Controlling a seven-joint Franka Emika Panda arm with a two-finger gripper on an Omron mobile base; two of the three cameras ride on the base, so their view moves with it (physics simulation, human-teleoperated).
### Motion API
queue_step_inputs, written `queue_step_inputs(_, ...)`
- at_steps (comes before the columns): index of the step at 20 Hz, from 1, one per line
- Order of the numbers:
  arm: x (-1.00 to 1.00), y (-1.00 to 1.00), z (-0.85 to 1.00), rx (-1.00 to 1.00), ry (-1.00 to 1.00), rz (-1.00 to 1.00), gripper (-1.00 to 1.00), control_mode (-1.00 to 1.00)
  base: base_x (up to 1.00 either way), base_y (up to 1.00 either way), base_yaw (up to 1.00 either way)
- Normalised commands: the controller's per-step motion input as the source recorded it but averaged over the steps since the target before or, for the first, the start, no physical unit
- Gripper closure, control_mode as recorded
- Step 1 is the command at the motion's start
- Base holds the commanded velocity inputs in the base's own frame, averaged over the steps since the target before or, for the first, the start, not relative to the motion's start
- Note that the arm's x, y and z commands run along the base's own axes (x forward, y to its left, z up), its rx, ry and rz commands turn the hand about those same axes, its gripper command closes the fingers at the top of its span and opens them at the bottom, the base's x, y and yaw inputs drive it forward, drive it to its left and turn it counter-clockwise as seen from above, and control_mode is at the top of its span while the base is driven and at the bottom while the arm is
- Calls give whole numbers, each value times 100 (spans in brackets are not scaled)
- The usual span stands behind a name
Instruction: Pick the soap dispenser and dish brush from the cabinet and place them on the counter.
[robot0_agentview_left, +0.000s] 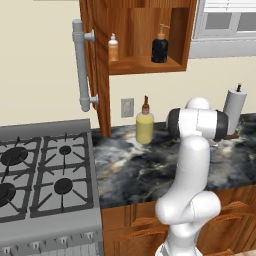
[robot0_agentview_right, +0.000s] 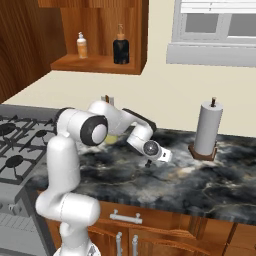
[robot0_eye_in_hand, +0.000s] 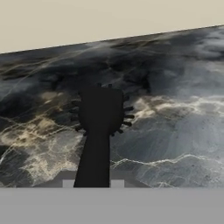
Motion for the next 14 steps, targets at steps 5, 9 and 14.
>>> queue_step_inputs(5,0,0,-44,0,0,0,-100,-100,0,0,0)
queue_step_inputs(9,-4,0,-16,0,-4,0,-100,-100,0,0,0)
queue_step_inputs(14,-19,0,20,0,-16,0,-100,-100,0,0,0)
